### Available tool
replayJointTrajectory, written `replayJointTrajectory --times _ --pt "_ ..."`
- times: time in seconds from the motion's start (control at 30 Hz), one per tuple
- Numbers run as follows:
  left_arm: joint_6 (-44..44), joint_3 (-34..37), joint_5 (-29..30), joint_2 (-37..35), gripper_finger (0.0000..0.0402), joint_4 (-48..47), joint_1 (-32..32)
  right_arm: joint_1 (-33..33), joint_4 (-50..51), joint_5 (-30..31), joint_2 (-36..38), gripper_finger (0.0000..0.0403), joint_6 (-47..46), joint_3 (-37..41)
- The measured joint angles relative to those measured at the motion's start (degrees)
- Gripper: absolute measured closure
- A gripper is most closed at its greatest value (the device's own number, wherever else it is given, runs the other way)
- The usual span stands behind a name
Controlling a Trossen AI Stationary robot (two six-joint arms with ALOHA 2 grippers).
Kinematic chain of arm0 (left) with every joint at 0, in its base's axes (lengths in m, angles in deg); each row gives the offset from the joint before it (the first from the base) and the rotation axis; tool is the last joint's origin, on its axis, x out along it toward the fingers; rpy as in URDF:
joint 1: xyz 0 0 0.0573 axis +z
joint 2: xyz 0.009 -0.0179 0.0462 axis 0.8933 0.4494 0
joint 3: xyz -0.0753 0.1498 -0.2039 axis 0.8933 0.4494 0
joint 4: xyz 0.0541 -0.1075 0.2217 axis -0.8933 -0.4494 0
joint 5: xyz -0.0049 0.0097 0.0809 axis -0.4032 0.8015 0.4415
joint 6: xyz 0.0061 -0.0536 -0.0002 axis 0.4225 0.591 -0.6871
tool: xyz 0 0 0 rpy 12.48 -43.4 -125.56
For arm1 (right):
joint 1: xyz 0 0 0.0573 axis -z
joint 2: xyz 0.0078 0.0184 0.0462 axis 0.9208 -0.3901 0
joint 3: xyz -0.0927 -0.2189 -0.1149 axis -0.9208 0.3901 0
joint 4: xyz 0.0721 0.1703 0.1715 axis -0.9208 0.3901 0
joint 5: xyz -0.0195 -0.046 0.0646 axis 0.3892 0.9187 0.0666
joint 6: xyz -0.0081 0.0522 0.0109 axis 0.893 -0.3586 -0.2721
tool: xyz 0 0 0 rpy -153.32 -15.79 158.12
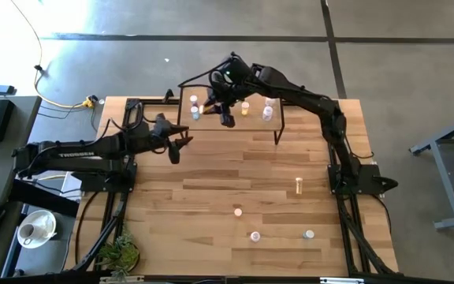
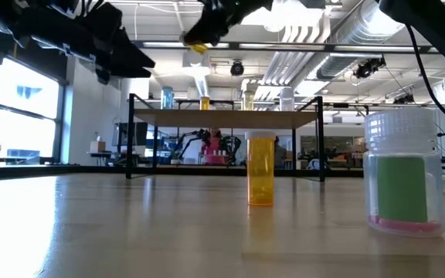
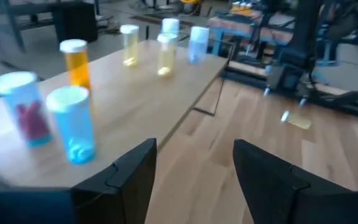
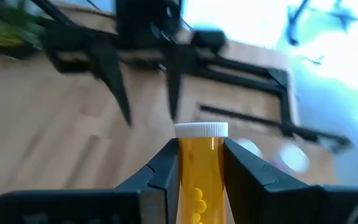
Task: Pick and place medicine bottles onto shelf by color
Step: Adjust the orange pill bottle on the shelf
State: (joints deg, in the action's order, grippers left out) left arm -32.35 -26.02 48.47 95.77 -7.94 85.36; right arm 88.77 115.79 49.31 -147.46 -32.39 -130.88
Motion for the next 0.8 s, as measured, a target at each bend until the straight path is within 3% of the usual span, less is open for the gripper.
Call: replayJointTrajectory --times 0.23,0.53,0.8 --pt "-3.3 0.0 -0.9 6.5 0.0216 16.3 -0.1 -2.1 -4.1 -8.5 0.1 0.0315 -0.1 0.0" --pt "-10.5 0.0 -4.0 13.3 0.0222 35.1 -0.1 -3.5 -11.3 -12.6 1.0 0.0315 -7.0 0.0" --pt "-14.0 0.0 -4.0 16.5 0.022 44.0 -0.1 -3.5 -13.3 -15.0 1.0 0.0315 -10.4 0.0"
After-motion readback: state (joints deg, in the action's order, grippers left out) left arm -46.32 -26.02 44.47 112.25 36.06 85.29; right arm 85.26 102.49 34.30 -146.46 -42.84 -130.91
